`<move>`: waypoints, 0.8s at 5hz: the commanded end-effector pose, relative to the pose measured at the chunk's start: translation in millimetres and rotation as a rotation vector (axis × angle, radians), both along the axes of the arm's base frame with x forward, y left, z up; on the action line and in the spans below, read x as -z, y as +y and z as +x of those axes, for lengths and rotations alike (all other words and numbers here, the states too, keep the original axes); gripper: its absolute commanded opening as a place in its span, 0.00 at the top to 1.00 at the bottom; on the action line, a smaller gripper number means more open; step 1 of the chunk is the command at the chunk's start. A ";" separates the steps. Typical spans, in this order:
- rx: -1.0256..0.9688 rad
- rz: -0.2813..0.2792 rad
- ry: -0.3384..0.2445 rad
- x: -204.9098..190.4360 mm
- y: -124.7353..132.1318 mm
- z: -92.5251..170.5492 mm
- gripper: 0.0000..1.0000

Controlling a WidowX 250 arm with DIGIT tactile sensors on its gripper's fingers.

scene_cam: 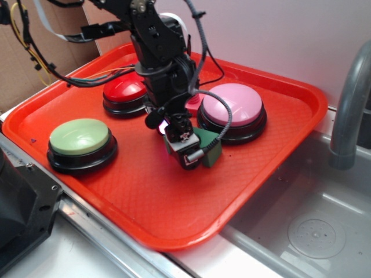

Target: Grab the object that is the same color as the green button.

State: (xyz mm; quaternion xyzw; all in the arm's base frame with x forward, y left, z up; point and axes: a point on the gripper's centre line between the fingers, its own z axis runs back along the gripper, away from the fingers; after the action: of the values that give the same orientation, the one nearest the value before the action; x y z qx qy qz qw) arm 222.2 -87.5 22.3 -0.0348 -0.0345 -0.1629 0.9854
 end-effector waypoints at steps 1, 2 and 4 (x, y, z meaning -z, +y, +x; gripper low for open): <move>-0.010 0.016 -0.025 3.1 -2.3 6.2 1.00; -0.009 -0.002 -0.035 -10.2 1.2 0.5 1.00; -0.141 0.005 0.008 -60.2 32.8 -30.3 1.00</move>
State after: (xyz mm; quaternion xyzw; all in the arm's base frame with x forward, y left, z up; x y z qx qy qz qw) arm 189.1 -53.4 78.2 -0.0297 -0.0188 -0.0954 0.9948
